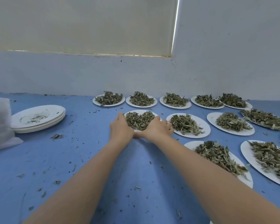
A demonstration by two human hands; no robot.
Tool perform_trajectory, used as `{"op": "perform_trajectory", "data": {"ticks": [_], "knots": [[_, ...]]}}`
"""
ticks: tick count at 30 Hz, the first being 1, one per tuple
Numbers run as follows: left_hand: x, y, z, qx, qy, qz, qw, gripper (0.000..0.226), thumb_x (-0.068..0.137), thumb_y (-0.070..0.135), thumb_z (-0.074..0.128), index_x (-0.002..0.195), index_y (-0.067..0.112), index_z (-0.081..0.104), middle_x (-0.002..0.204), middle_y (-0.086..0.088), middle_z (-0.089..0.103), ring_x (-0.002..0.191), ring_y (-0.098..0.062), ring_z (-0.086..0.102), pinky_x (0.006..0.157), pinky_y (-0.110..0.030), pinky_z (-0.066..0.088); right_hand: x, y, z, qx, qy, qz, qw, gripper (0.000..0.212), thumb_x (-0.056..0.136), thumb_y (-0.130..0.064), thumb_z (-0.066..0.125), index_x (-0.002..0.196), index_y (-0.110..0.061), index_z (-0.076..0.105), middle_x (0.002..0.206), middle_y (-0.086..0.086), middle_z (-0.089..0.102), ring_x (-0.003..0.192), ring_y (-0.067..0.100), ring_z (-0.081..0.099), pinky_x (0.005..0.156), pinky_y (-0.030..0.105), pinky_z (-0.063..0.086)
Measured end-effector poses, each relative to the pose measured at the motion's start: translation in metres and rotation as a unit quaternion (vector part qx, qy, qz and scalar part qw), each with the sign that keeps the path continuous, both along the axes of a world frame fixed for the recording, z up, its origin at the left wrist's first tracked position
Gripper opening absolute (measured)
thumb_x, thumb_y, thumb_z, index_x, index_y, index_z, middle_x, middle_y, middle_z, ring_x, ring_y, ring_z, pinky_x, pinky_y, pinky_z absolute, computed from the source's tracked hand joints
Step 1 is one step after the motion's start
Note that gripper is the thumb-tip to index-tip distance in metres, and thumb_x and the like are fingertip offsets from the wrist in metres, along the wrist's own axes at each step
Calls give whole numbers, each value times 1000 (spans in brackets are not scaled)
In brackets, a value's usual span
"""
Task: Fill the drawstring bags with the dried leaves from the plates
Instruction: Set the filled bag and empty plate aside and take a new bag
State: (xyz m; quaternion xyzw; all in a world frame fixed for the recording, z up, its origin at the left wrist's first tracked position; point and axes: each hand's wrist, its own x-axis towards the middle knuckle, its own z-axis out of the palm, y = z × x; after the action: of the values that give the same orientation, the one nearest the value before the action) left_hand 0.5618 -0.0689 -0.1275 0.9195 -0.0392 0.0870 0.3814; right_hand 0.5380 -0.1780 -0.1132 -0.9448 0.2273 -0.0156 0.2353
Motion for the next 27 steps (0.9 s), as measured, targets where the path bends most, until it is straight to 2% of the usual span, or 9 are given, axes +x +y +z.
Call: {"op": "perform_trajectory", "data": {"ticks": [2, 8, 13, 18, 20, 22, 24, 27], "knots": [[-2, 0, 4, -23, 27, 12, 999, 45, 81, -4, 38, 126, 4, 37, 118, -18, 51, 107, -30, 43, 74, -32, 35, -1, 2, 0, 5, -9, -5, 1000, 132, 44, -77, 73, 142, -7, 20, 145, 17, 27, 136, 35, 20, 111, 45, 18], [-24, 11, 23, -47, 33, 25, 998, 32, 86, -4, 36, 117, 4, 38, 112, -21, 51, 85, -24, 42, 61, -28, 32, -22, 15, 13, 2, -27, -5, 1000, 127, 43, -72, 78, 137, -8, 22, 142, 15, 30, 134, 32, 23, 108, 43, 24], [-73, 36, 46, -43, 12, 34, 998, 42, 89, -5, 36, 130, 2, 34, 127, -18, 48, 97, -28, 46, 69, -33, 39, -71, 31, 38, 10, -26, 28, 999, 131, 47, -70, 78, 143, -7, 14, 146, 17, 27, 135, 34, 21, 108, 45, 23], [-140, 64, 55, -64, 11, 57, 996, 50, 91, -3, 39, 139, 7, 29, 130, -14, 48, 92, -20, 42, 65, -32, 36, -142, 52, 53, 14, -18, 56, 998, 133, 51, -69, 77, 146, -8, 8, 147, 19, 23, 137, 38, 17, 109, 49, 21], [-168, 75, 52, -80, 12, 58, 995, 51, 90, -3, 40, 139, 7, 29, 129, -14, 49, 92, -21, 44, 64, -34, 42, -172, 59, 52, 17, -16, 66, 998, 131, 51, -69, 77, 145, -9, 9, 147, 19, 24, 137, 38, 17, 108, 47, 22], [-196, 83, 47, -95, 22, 66, 993, 53, 90, -3, 41, 140, 9, 29, 130, -13, 49, 103, -26, 50, 74, -37, 46, -202, 65, 47, 19, -14, 75, 997, 129, 51, -70, 76, 144, -10, 11, 145, 18, 26, 135, 37, 20, 106, 45, 25], [-220, 87, 37, -98, 28, 68, 992, 54, 89, -2, 40, 141, 10, 30, 132, -12, 49, 114, -28, 48, 80, -34, 43, -229, 69, 37, 15, 0, 82, 997, 132, 50, -72, 75, 145, -9, 9, 146, 18, 26, 134, 36, 22, 105, 45, 25], [-248, 88, 21, -92, 46, 74, 992, 55, 88, -1, 42, 140, 10, 30, 131, -11, 51, 118, -27, 46, 77, -26, 34, -256, 73, 23, 10, 28, 90, 995, 134, 51, -72, 75, 146, -9, 5, 147, 18, 25, 135, 36, 22, 107, 45, 23]]}}
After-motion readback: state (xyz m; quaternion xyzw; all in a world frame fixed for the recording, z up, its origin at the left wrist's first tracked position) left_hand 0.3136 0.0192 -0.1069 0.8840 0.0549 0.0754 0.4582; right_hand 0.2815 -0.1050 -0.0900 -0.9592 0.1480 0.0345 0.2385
